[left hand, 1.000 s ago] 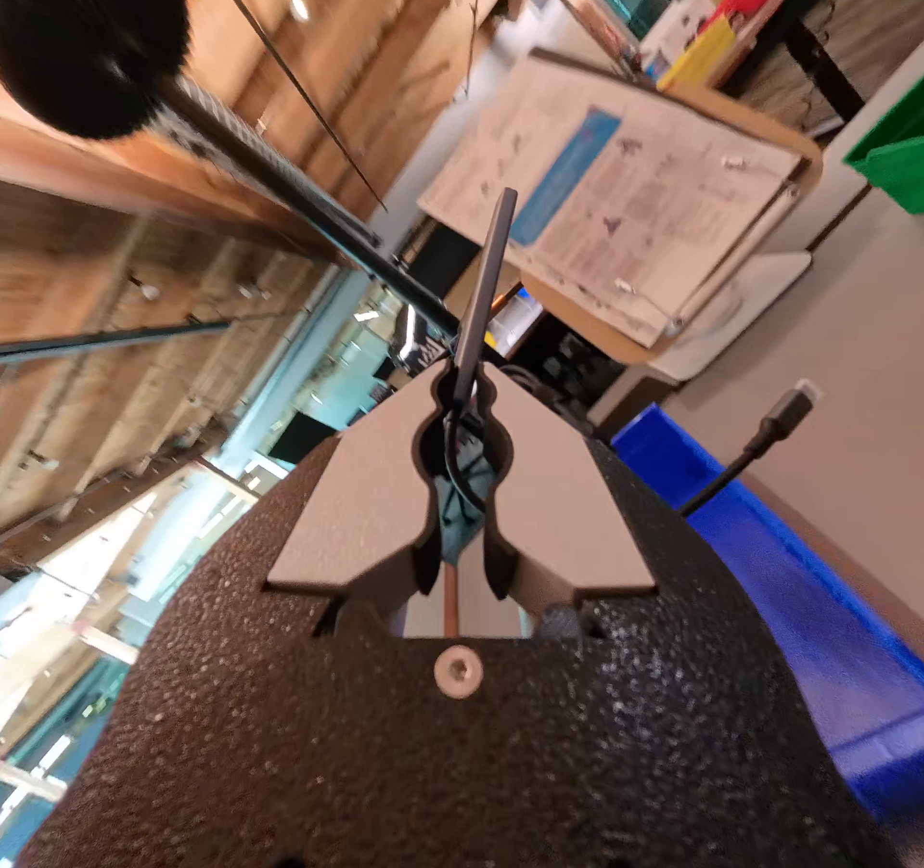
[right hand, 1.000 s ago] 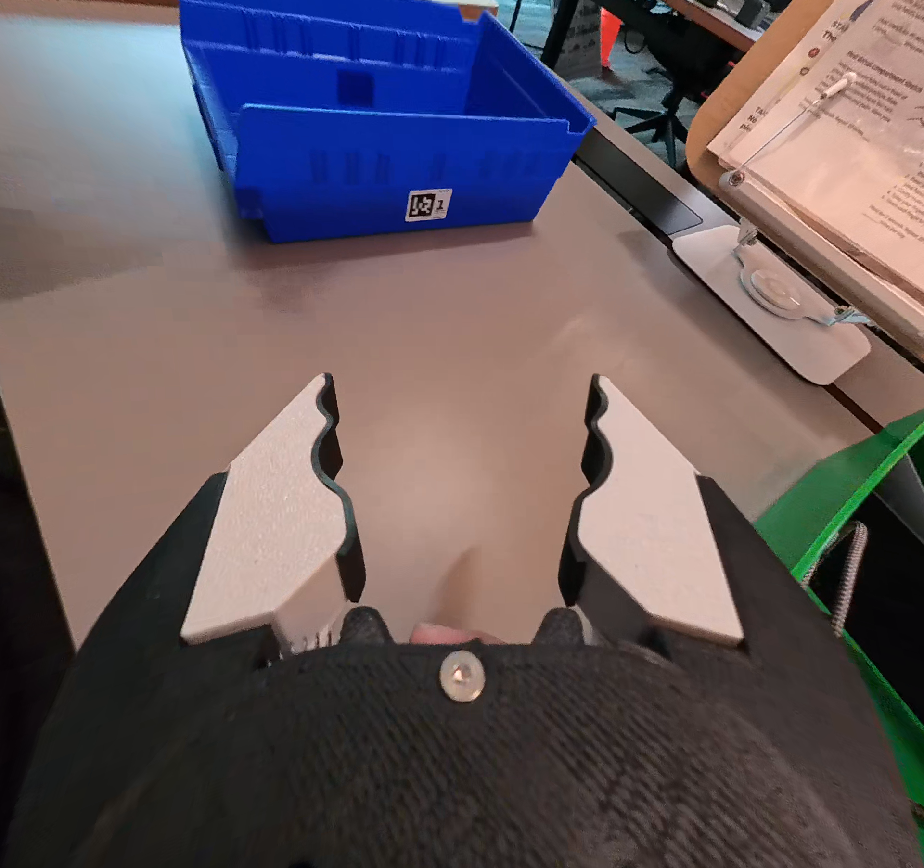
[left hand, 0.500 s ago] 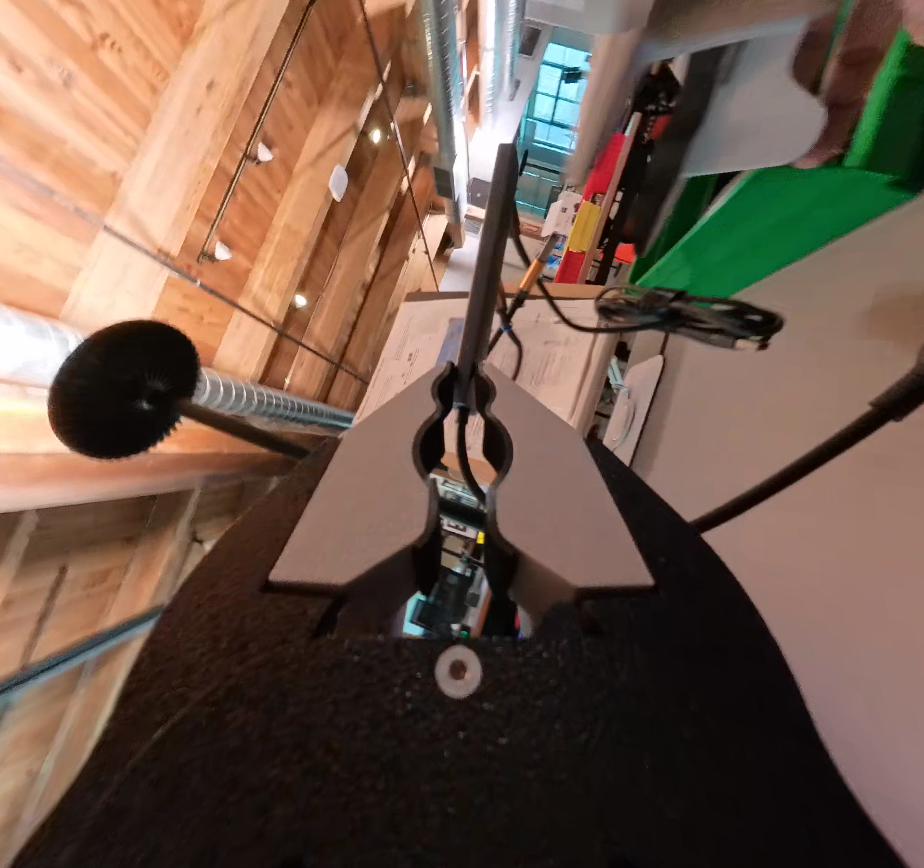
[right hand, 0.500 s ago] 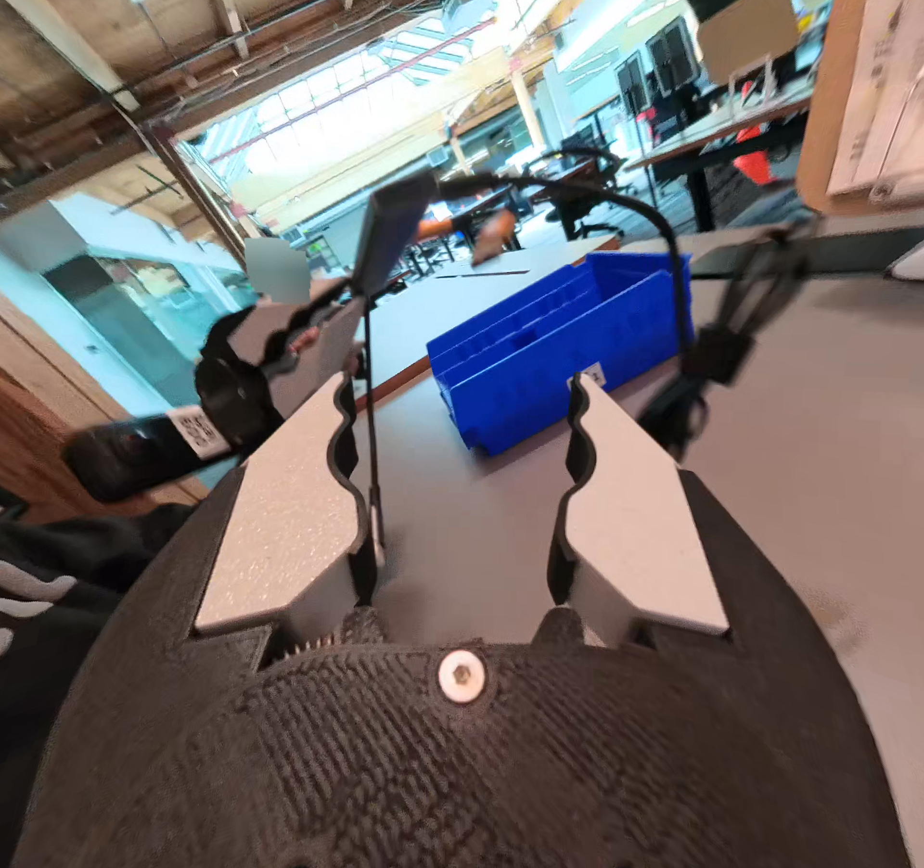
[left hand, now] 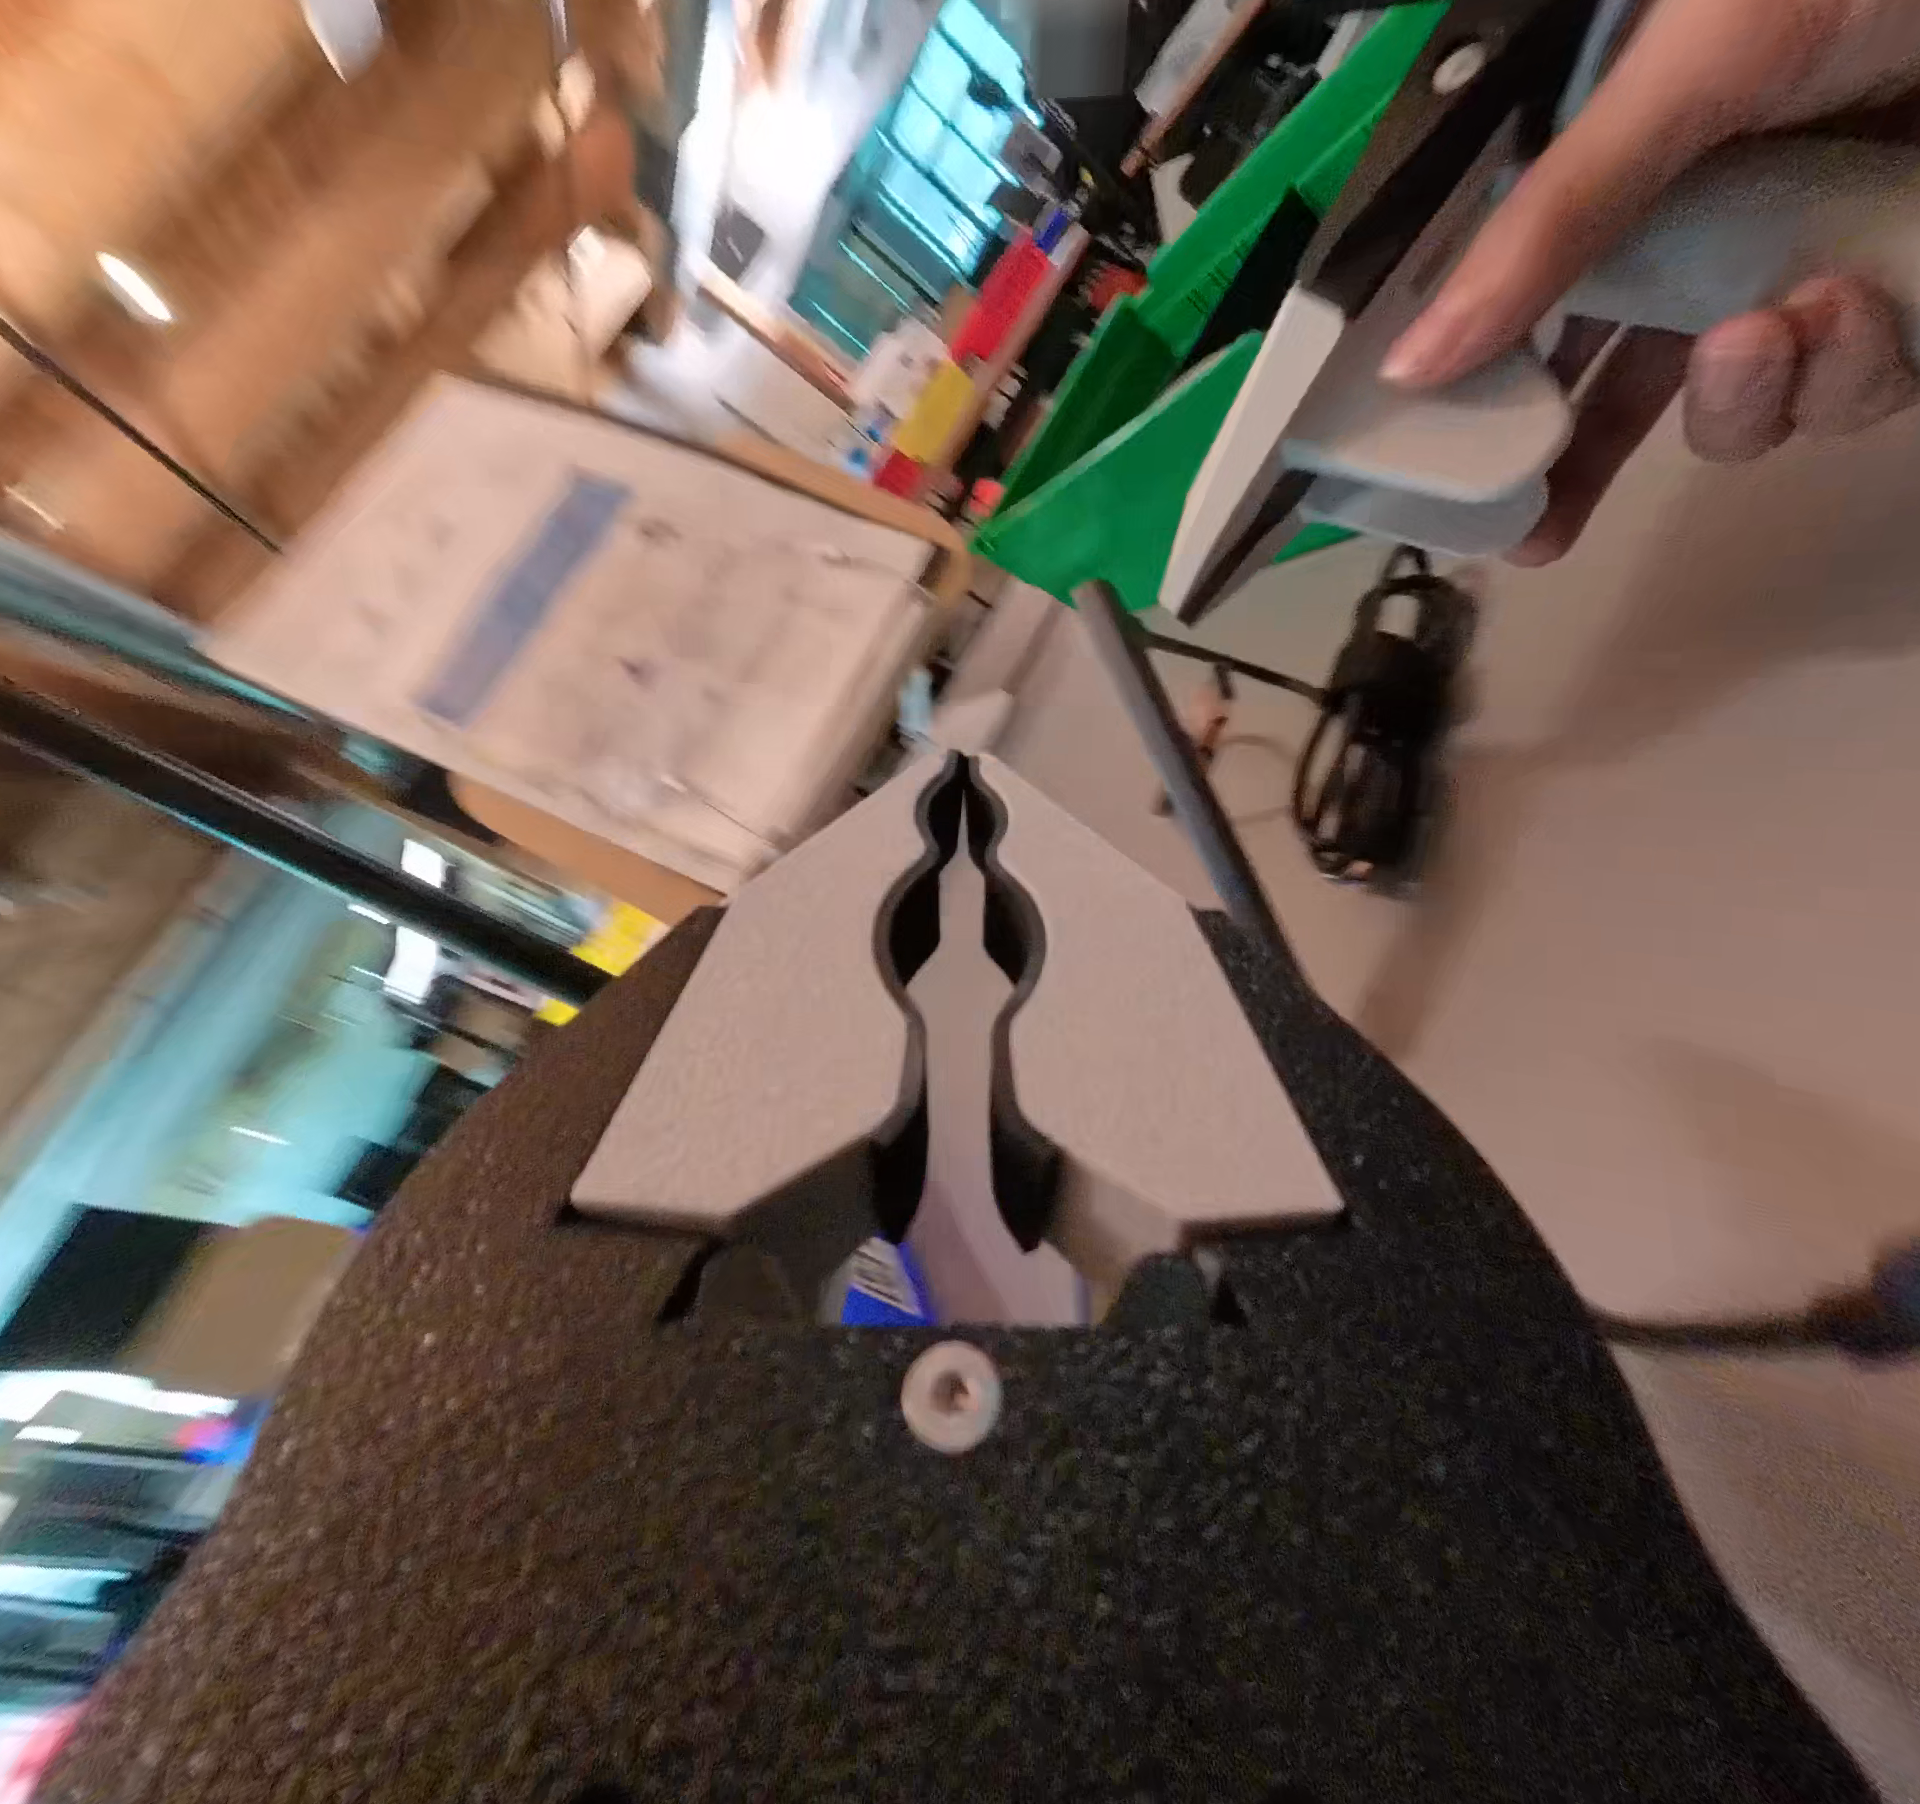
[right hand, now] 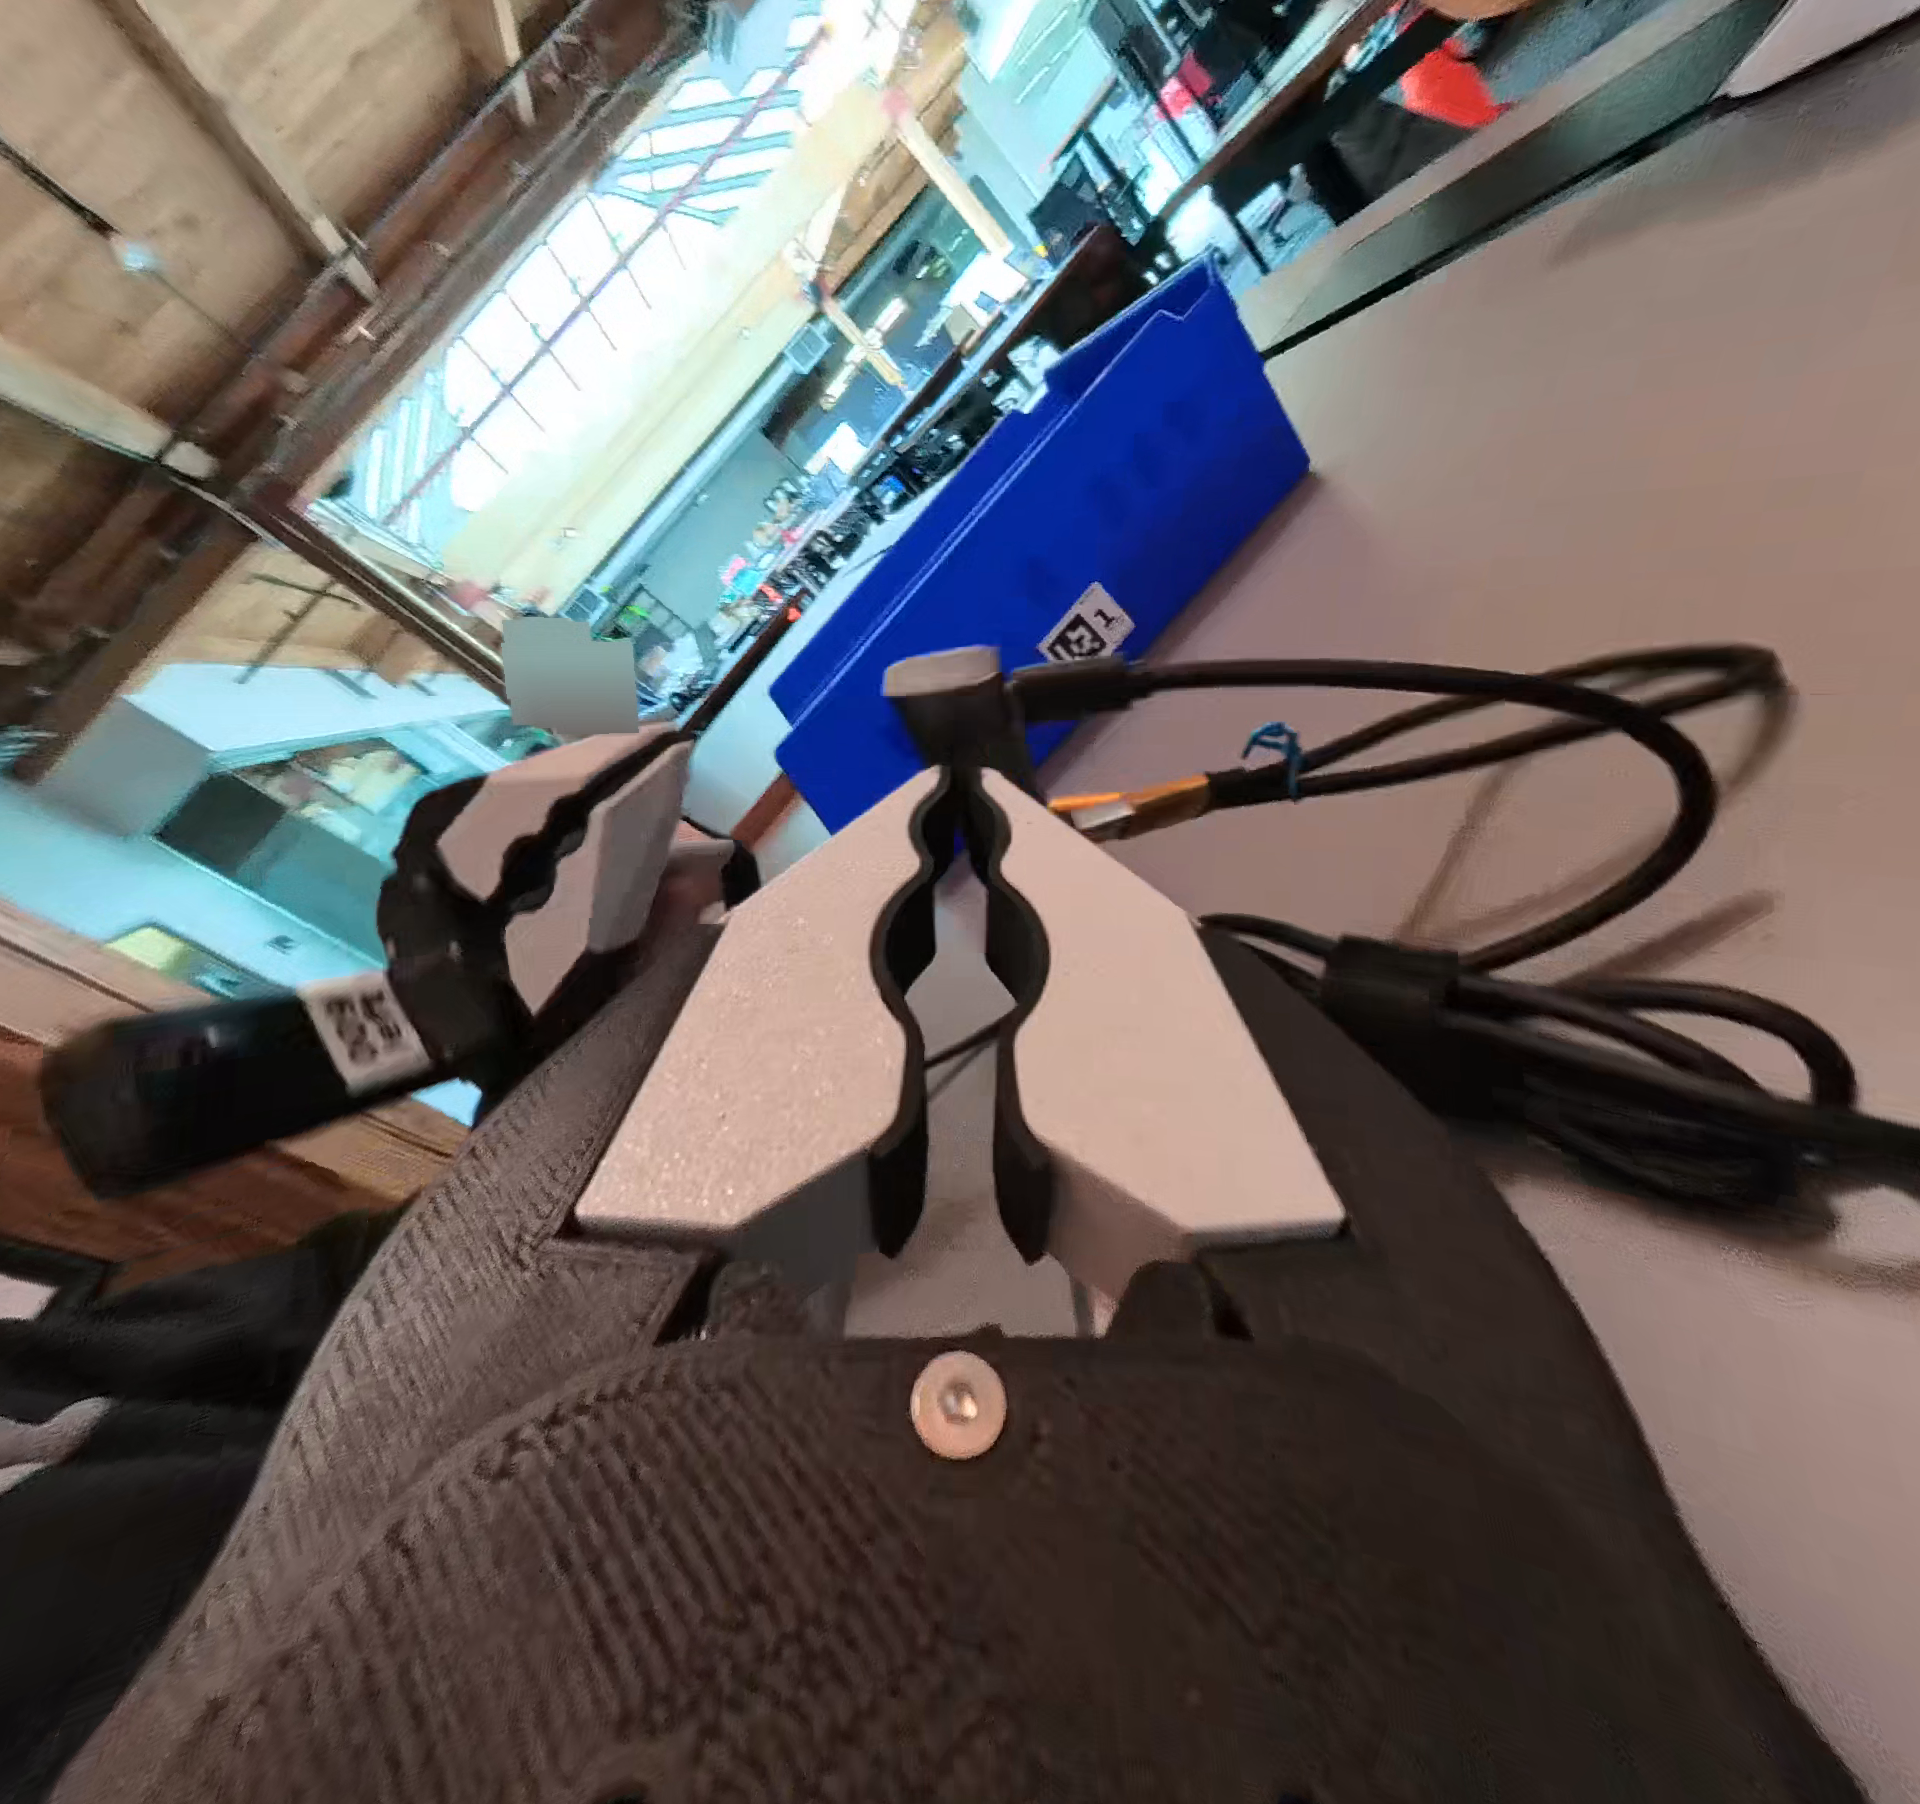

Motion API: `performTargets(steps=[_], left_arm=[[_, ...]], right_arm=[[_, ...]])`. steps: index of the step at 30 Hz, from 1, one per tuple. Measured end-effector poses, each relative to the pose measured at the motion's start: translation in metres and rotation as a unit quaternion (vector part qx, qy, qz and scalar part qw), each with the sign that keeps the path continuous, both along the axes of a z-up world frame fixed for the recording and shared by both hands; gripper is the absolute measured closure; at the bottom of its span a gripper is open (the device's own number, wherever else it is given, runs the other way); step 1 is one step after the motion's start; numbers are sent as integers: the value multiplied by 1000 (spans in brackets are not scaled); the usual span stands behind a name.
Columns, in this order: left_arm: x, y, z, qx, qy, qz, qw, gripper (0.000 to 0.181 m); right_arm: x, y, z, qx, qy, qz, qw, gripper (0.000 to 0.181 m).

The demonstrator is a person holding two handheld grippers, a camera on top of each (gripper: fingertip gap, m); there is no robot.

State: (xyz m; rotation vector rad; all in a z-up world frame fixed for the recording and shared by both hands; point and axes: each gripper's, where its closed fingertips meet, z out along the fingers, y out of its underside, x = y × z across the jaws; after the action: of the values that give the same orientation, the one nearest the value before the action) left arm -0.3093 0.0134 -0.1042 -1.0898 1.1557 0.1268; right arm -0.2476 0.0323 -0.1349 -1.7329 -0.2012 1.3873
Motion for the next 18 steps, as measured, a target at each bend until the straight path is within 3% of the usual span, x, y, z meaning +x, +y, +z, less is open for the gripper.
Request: performTargets(steps=[2, 5, 6, 8, 11, 12, 15, 18], left_arm=[[6, 0, -23, -125, -16, -42, 991, 181], [12, 6, -60, -310, -25, -44, 949, 142], [10, 13, -67, -337, -25, -25, 941, 133], [6, 32, -79, -354, -28, 18, 935, 135], [15, 29, -114, -460, 8, 28, 888, 133], [17, 26, -125, -484, 23, 30, 874, 143], [19, 32, -126, -460, 16, 43, 887, 174], [16, 33, -103, -412, 17, 37, 910, 174]], right_arm=[[0, -3, -3, 9, -27, 1, 1000, 165], [-2, -7, -11, 29, -98, 4, 995, 153], [-1, -9, -11, 41, -118, 0, 992, 151], [1, -13, -7, 70, -144, -12, 987, 149], [4, -17, -9, 98, -194, -23, 976, 145], [5, -17, -10, 106, -209, -25, 972, 143], [3, -21, -10, 130, -229, -25, 964, 140], [1, -20, -9, 148, -239, -38, 959, 136]])
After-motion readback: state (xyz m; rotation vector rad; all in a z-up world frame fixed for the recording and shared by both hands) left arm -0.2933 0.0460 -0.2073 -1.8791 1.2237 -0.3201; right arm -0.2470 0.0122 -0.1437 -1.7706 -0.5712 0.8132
